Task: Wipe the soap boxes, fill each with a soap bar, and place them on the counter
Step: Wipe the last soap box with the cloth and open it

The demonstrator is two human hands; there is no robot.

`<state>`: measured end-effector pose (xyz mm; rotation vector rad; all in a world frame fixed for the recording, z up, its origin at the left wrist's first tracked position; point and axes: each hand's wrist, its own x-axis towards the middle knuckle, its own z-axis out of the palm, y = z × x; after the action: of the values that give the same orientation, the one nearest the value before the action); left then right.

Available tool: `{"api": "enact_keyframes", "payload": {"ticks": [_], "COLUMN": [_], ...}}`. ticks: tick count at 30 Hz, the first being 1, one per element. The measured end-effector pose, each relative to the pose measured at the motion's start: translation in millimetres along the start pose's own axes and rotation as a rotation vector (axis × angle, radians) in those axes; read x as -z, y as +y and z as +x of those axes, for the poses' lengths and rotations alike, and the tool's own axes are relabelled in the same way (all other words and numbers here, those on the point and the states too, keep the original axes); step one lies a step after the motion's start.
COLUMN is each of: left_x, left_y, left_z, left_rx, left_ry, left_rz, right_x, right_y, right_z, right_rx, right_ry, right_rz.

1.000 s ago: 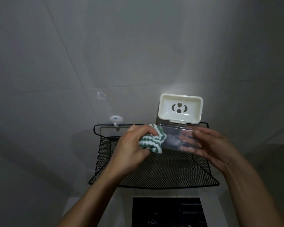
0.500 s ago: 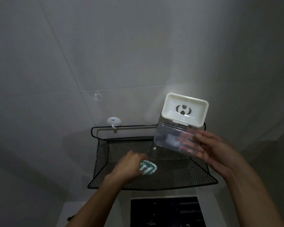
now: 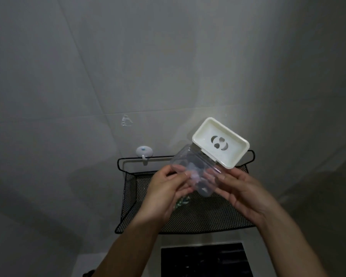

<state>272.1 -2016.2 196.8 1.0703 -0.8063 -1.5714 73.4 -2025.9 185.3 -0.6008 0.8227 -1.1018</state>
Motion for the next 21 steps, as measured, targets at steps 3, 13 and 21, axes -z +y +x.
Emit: {"api": "enact_keyframes", "payload": {"ticks": [3, 13, 21], "left_x": [16, 62, 88], "left_y": [15, 70, 80], "left_z": [5, 17, -6], "left_rx": [-0.018, -0.158, -0.148], "left_ry": [0.026, 0.136, 0.103], "left_rz": [0.035, 0.395, 0.470], "right_x": [4, -9, -45], "right_y": [0, -12, 7], "right_z": [-5, -9, 13], "right_rx": [-0.002, 0.041, -0.013], "right_ry": [0.016, -0.033, -0.139], "right_rz": [-0.047, -0.303, -0.486]}}
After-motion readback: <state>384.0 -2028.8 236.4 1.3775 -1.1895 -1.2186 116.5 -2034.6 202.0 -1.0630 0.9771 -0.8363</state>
